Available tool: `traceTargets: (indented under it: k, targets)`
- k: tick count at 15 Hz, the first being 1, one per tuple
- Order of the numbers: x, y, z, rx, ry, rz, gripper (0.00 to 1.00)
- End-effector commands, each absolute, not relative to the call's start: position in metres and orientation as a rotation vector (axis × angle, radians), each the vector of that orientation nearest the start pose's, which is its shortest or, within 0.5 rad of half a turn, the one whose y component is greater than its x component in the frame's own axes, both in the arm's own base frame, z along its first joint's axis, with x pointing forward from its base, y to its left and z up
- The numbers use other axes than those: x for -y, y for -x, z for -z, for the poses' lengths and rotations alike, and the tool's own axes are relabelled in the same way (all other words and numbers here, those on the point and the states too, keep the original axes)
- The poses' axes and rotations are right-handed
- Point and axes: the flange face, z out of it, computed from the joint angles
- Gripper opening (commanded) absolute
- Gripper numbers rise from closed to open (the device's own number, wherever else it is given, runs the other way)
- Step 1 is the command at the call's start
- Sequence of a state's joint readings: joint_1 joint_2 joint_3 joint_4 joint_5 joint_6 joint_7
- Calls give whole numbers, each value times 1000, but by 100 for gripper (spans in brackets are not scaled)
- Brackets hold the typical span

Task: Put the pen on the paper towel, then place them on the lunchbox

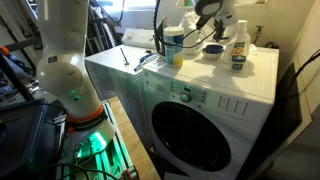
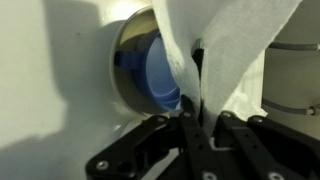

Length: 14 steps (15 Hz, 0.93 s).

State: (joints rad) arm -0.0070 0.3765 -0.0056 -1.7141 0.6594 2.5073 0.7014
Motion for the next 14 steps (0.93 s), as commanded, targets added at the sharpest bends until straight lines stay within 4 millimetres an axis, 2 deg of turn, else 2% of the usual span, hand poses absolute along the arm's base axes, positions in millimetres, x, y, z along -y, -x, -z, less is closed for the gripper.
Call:
traceTargets:
  k: [1, 7, 14]
  targets:
    - [5, -705, -404, -1463, 2035, 148, 8]
    - [-2, -720, -385, -1527, 1967, 79, 8]
    - [-4, -726, -366, -1598, 1975, -16, 9]
